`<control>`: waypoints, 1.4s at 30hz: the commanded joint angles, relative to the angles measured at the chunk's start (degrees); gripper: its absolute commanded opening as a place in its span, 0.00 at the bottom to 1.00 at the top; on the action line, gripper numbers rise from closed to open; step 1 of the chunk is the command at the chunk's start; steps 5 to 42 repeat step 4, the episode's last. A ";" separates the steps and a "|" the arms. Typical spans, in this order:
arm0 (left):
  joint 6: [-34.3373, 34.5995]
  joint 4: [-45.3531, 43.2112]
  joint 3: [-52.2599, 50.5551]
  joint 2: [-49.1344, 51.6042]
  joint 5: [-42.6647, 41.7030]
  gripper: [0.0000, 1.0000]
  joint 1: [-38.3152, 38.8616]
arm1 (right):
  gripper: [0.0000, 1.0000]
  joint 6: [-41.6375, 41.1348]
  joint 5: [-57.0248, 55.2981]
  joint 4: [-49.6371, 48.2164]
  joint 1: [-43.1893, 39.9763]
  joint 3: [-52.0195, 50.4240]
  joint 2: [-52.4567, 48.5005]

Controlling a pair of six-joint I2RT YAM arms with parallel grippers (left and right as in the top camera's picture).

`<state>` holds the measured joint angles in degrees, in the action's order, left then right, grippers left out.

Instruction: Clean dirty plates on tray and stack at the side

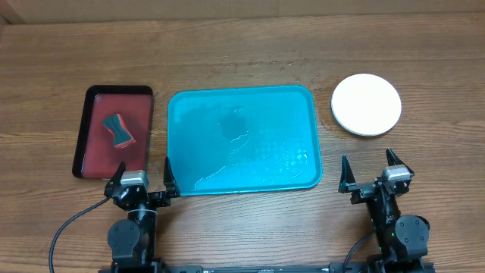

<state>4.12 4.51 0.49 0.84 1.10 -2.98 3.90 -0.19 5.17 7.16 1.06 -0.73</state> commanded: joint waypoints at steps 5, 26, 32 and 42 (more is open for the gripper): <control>-0.92 -0.09 -0.22 -0.59 0.11 1.00 0.28 | 1.00 0.24 0.22 -0.35 -0.15 -0.59 0.57; -0.92 -0.09 -0.22 -0.59 0.11 1.00 0.28 | 1.00 0.24 0.22 -0.35 -0.15 -0.59 0.57; -0.92 -0.09 -0.22 -0.59 0.11 1.00 0.28 | 1.00 0.24 0.22 -0.35 -0.15 -0.59 0.57; -0.92 -0.09 -0.22 -0.59 0.11 1.00 0.28 | 1.00 0.24 0.22 -0.35 -0.15 -0.59 0.57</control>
